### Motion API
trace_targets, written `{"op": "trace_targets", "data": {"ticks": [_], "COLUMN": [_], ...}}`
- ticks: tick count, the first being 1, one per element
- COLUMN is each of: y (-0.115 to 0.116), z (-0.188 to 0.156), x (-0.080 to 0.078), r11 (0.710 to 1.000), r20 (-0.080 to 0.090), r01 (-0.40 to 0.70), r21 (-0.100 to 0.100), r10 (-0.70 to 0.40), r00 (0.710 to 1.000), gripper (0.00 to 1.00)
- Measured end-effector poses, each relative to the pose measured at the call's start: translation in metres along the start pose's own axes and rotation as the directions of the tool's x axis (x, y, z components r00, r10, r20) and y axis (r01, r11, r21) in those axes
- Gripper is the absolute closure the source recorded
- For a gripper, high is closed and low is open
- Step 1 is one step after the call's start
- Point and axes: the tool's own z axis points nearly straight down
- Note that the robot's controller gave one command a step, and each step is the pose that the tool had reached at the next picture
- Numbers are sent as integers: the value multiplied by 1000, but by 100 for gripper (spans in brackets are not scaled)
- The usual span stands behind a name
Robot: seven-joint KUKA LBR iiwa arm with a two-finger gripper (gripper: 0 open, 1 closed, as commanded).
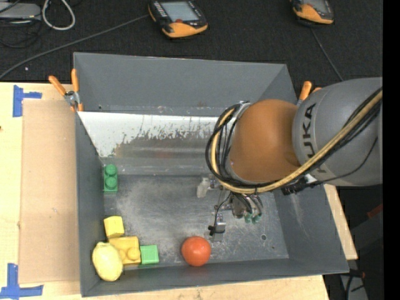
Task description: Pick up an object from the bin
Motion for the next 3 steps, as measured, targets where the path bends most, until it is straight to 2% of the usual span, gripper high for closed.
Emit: {"op": "trace_targets", "data": {"ticks": [1, 2, 3], "y": [0, 2, -34], "z": [0, 4, 7], "x": [0, 9, 26], "r11": [1000, 1000, 996], "r20": [0, 1, -1], "r01": [0, 28, -85], "r21": [0, 1, 0], "r10": [0, -28, 85], "r00": [1000, 1000, 996], "gripper": [0, 0, 0]}}
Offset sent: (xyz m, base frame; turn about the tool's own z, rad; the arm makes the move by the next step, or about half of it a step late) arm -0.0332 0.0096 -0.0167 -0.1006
